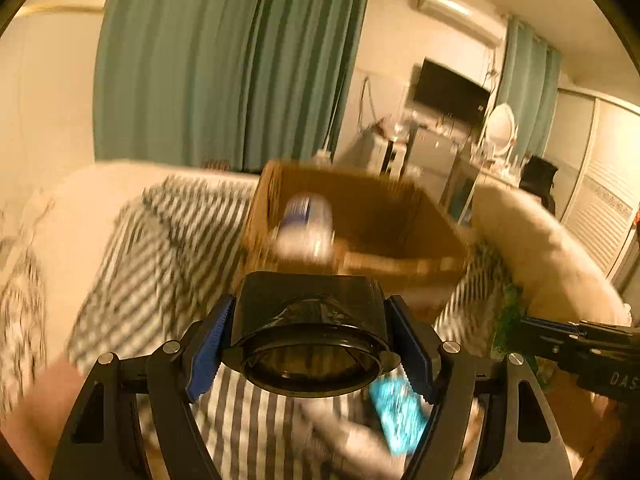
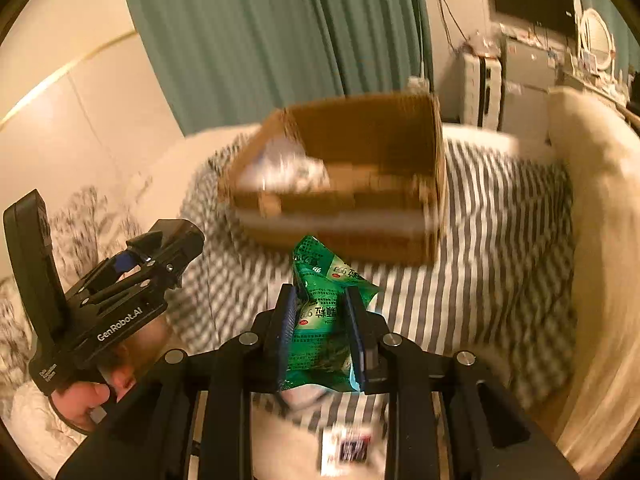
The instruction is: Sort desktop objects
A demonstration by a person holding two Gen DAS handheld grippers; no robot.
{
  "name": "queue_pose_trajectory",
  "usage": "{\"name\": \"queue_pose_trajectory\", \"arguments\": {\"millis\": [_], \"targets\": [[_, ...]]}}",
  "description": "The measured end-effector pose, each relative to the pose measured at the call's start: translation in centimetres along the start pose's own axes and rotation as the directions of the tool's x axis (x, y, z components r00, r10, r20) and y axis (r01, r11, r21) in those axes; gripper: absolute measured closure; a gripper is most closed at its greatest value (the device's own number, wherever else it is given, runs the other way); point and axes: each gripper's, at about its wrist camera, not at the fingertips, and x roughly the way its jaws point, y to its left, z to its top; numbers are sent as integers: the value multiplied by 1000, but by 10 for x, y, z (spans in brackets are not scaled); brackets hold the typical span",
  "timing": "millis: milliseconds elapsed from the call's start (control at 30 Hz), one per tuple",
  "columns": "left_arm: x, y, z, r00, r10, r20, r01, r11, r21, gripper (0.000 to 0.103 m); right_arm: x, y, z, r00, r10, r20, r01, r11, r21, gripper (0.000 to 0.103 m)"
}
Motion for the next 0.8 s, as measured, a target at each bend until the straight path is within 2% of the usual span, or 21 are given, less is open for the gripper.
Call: {"name": "queue_pose_trajectory", "arguments": {"millis": [167, 367, 467, 600, 633, 667, 700, 733, 767, 800], "targets": [[23, -8, 56, 997, -40, 63, 39, 999, 23, 26, 1, -10, 60, 998, 13, 67, -12, 1000, -20, 79], [74, -19, 98, 996, -61, 71, 55, 995, 85, 26, 31, -30, 123, 996, -21, 88, 23, 1000, -16, 79], [110, -26, 109, 997, -69, 42, 64, 994, 94, 26, 51, -43, 134, 998, -31, 63, 31, 999, -8, 79], [146, -30, 111, 994, -109, -26, 111, 991, 79, 25, 62, -55, 122, 997, -42, 57, 43, 999, -4, 79], [150, -30, 107, 994, -105, -41, 108, 990, 85, 21, 64, -58, 118, 997, -58, 49, 59, 998, -5, 76], [155, -32, 104, 994, -93, -53, 98, 990, 99, 12, 66, -61, 114, 995, -84, 43, 85, 996, -4, 67], [156, -33, 101, 996, -69, -52, 74, 991, 114, 8, 66, -64, 111, 994, -100, 45, 100, 995, -1, 61], [156, -34, 99, 998, -48, -45, 54, 991, 125, 2, 63, -67, 107, 993, -108, 56, 108, 994, 6, 49], [153, -34, 96, 999, -39, -34, 43, 989, 138, 0, 60, -71, 105, 990, -118, 77, 116, 993, 22, 35], [150, -33, 95, 999, -43, -30, 47, 988, 148, 0, 56, -73, 104, 987, -130, 91, 127, 991, 38, 30]]}}
